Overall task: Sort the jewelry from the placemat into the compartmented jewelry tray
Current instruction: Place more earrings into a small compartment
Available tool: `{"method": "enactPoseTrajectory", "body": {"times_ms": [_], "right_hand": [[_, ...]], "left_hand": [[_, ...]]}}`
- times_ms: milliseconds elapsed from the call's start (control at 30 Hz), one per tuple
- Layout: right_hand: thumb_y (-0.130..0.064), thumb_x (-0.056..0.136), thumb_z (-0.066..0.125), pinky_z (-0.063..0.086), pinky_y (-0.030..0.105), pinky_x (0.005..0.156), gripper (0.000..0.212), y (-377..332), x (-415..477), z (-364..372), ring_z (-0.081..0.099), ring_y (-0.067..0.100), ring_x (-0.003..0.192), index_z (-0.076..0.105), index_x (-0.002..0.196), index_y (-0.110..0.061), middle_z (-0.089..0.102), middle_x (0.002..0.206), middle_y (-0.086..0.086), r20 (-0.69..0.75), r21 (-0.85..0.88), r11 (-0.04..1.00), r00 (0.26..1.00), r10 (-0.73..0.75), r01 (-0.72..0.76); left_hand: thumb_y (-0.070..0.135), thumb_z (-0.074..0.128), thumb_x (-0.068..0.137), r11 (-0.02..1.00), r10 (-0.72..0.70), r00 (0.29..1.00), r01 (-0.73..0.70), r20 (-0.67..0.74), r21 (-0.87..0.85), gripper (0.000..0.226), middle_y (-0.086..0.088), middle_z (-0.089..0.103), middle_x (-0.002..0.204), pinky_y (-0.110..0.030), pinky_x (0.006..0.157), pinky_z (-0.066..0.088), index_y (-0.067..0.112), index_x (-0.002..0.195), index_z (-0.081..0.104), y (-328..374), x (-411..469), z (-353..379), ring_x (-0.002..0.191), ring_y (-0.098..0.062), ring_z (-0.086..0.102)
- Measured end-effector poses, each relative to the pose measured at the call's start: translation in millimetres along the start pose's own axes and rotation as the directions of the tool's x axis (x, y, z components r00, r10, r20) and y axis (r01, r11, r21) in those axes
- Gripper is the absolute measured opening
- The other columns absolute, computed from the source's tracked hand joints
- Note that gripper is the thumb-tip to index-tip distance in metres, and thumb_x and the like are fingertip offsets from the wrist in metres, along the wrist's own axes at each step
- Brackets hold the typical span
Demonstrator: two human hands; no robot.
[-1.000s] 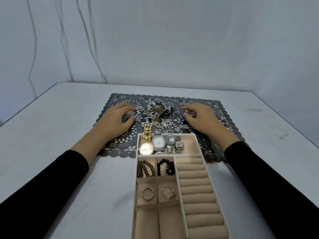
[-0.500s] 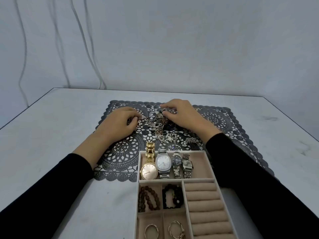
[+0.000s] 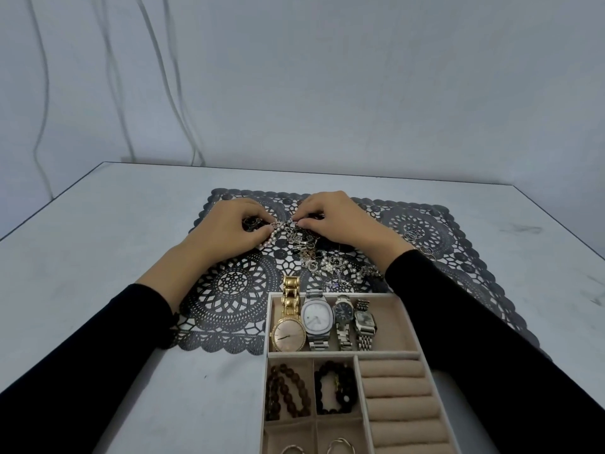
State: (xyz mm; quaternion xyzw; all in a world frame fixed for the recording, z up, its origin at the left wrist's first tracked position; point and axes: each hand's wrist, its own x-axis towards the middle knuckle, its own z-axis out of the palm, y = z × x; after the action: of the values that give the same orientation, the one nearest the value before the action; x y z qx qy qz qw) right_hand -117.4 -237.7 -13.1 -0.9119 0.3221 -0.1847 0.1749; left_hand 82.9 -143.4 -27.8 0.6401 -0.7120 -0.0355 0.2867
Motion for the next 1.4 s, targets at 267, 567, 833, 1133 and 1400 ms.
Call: {"method": "enactPoseTrajectory", "body": {"times_ms": [267, 567, 833, 1133, 1400], "right_hand": [[-0.014, 0.093, 0.06, 0.042, 0.023, 0.093, 0.02, 5, -1, -3, 0.058, 0.013, 0.109, 0.072, 0.108, -0.018, 0.067, 0.117, -0.002, 0.045, -0.002, 1.0, 0.999, 0.031, -0.031], [-0.013, 0.088, 0.067, 0.045, 0.024, 0.091, 0.016, 10, -3, -9, 0.059, 0.012, 0.105, 0.074, 0.102, -0.019, 0.068, 0.111, -0.001, 0.029, 0.051, 0.997, 0.997, 0.064, -0.066], [-0.013, 0.086, 0.069, 0.051, 0.03, 0.085, 0.01, 9, -6, -11, 0.062, 0.014, 0.092, 0.074, 0.094, -0.017, 0.069, 0.097, 0.0, 0.025, 0.064, 0.996, 0.998, 0.059, -0.061], [-0.005, 0.083, 0.067, 0.052, 0.02, 0.077, 0.012, 6, -11, -14, 0.061, 0.004, 0.075, 0.074, 0.091, -0.011, 0.068, 0.083, -0.007, 0.023, 0.203, 0.974, 0.995, 0.102, -0.104], [-0.006, 0.082, 0.071, 0.052, 0.02, 0.076, 0.009, 10, -10, -13, 0.063, 0.006, 0.075, 0.074, 0.088, -0.012, 0.073, 0.086, 0.004, 0.015, 0.269, 0.956, 0.993, 0.121, -0.12]], "left_hand": [[0.031, 0.069, 0.088, 0.997, 0.063, 0.998, -0.064, 0.024, 0.032, 0.018, 0.007, 0.067, 0.11, -0.018, 0.082, 0.036, 0.024, 0.104, 0.075, 1, -2, -1, 0.098, -0.005, 0.055], [0.032, 0.068, 0.09, 0.994, 0.067, 0.996, -0.072, 0.067, 0.081, 0.018, 0.004, 0.067, 0.108, -0.026, 0.085, 0.04, 0.023, 0.104, 0.075, 2, 4, -3, 0.101, -0.013, 0.06], [0.03, 0.054, 0.098, 0.945, 0.216, 0.974, -0.228, 0.073, 0.233, 0.026, -0.002, 0.066, 0.105, -0.029, 0.08, 0.044, 0.014, 0.111, 0.07, 7, 0, 0, 0.095, -0.019, 0.062], [0.023, 0.051, 0.1, 0.987, 0.12, 0.989, -0.11, -0.082, 0.12, 0.024, -0.003, 0.07, 0.105, -0.026, 0.079, 0.043, 0.01, 0.111, 0.068, 5, -4, 1, 0.09, -0.016, 0.061], [0.025, 0.057, 0.098, 0.999, -0.028, 0.98, 0.02, -0.195, -0.041, 0.018, 0.003, 0.072, 0.092, -0.03, 0.079, 0.052, 0.017, 0.108, 0.07, 4, -4, 3, 0.083, -0.013, 0.065]]}}
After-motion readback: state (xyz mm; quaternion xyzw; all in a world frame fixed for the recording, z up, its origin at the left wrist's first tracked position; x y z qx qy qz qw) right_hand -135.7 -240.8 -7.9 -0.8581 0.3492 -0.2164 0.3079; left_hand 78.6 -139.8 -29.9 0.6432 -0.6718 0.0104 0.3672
